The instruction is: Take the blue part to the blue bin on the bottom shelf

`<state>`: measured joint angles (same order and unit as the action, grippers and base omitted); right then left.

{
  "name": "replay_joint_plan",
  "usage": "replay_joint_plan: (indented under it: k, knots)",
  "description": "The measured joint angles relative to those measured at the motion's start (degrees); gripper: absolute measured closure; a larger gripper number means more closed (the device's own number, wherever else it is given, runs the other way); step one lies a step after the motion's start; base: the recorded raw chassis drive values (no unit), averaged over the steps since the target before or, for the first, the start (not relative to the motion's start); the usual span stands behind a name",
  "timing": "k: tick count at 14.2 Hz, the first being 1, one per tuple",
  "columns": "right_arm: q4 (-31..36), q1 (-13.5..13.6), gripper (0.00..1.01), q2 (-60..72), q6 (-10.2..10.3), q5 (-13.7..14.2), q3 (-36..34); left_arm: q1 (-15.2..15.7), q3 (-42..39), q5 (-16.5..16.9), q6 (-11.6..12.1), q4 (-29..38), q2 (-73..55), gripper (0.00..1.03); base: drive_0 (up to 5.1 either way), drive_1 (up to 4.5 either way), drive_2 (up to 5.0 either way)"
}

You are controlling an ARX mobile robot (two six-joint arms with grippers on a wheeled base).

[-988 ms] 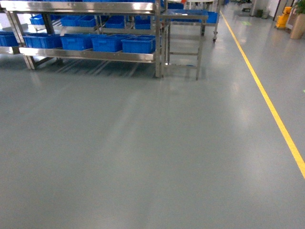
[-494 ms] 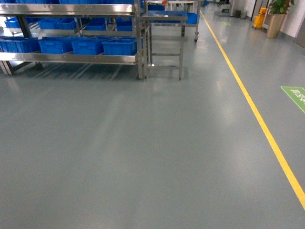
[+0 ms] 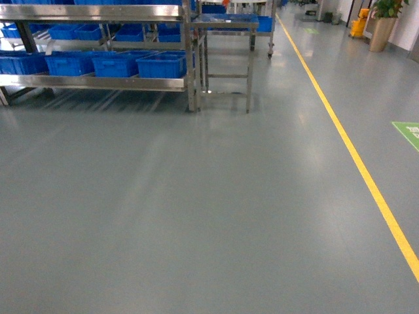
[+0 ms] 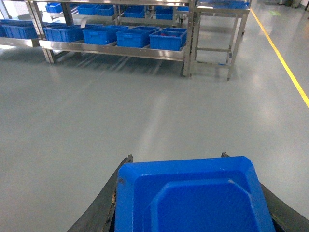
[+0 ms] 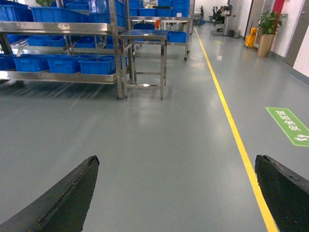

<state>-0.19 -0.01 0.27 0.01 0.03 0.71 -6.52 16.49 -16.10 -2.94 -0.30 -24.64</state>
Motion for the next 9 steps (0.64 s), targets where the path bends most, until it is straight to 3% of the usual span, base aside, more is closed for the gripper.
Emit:
replay_joint_plan:
  k: [9]
  knots:
    - [-0.17,0.00,0.03,0.00,0.00,0.00,0.00,0.00,0.00,0.00,0.02,0.24,0.00,0.59,0.0,4.31,-4.3]
